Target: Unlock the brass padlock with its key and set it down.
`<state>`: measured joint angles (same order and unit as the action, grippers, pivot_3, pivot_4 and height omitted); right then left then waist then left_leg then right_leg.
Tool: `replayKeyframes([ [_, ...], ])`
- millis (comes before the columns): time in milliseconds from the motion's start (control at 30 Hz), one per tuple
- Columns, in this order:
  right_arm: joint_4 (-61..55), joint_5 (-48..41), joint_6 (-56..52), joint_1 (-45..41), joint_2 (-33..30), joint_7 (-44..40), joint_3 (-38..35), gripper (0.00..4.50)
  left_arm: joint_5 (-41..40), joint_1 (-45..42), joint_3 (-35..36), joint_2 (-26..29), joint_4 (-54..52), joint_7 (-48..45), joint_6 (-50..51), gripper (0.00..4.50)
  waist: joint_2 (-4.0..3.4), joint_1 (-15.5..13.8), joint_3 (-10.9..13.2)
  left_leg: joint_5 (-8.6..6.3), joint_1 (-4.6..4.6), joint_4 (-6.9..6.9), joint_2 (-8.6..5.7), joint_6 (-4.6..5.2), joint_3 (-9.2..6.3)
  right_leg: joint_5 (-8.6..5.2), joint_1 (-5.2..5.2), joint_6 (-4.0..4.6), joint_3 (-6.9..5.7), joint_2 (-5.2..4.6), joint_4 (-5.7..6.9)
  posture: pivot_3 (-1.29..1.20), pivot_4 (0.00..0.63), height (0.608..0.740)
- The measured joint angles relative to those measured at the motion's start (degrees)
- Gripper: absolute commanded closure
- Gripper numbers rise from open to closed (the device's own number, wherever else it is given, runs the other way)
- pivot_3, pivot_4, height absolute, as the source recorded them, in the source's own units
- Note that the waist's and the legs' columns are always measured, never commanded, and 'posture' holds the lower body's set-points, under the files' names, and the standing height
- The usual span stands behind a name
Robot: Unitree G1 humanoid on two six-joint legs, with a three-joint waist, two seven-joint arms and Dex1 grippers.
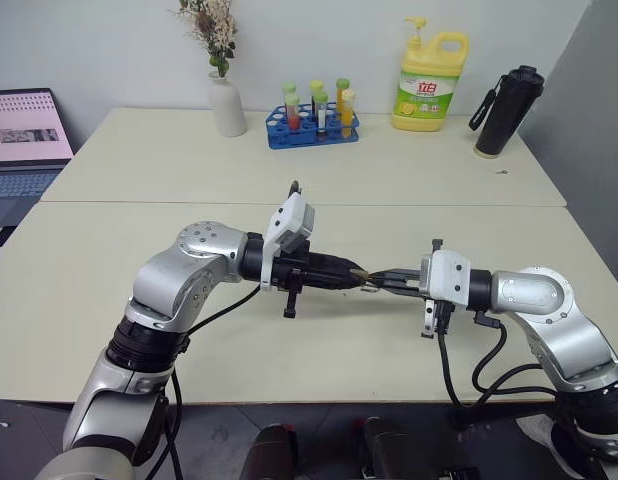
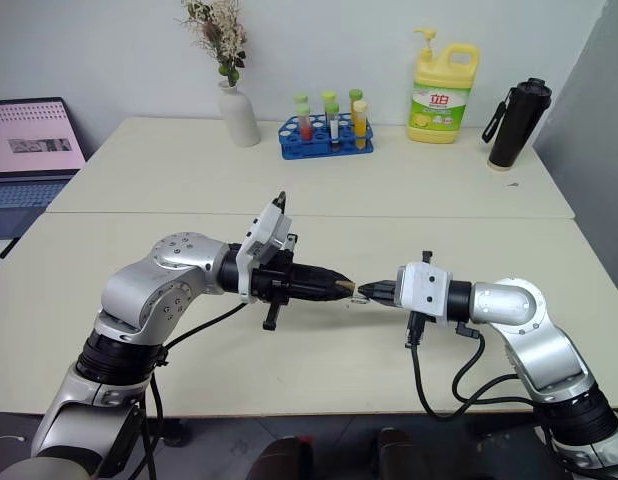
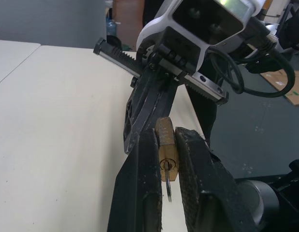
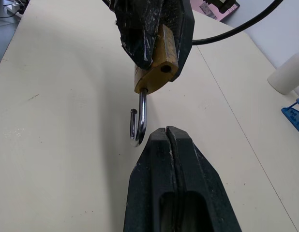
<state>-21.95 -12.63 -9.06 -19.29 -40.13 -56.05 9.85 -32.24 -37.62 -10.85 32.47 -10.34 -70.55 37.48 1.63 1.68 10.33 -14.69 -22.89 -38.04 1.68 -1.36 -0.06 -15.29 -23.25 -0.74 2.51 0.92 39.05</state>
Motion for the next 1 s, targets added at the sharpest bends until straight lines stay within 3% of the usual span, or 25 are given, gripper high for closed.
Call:
replayKeyframes([
  [200,0.1,0.6,-0.5,1.8,-2.0,-0.4,0.0,4.5,-0.4,0.4,0.0,-0.2,0.0,2.1,1.5,4.35,0.0,0.0,0.0,0.0,0.0,0.0,-0.01,0.0,0.0,0.0,0.0,0.0,0.01,-0.01,-0.01,0.0,0.15,0.74],
  [300,-0.2,0.1,-2.2,5.6,-3.8,-0.8,-0.8,3.95,-0.4,1.8,0.1,-0.9,0.9,4.7,3.3,4.35,0.0,0.0,0.0,0.0,0.0,0.0,-0.01,0.0,-0.01,0.0,0.0,-0.01,0.01,-0.01,0.0,0.0,0.15,0.74],
  [667,-4.9,-4.5,-12.2,11.7,-4.4,1.0,-4.1,0.02,4.9,5.4,-2.6,-6.1,6.2,14.2,4.7,4.35,0.0,0.0,0.0,0.0,0.01,0.0,0.0,0.0,0.0,0.0,0.01,-0.02,0.03,0.0,0.0,0.0,0.15,0.74],
  [1000,-4.8,-3.0,-11.5,11.3,-2.7,2.6,-3.8,0.0,7.3,6.5,-4.6,-10.3,9.9,17.8,5.7,4.35,0.0,-0.1,0.0,0.0,0.01,0.0,-0.02,0.0,-0.02,-0.01,0.01,-0.02,0.01,0.0,0.0,0.0,0.15,0.74],
])
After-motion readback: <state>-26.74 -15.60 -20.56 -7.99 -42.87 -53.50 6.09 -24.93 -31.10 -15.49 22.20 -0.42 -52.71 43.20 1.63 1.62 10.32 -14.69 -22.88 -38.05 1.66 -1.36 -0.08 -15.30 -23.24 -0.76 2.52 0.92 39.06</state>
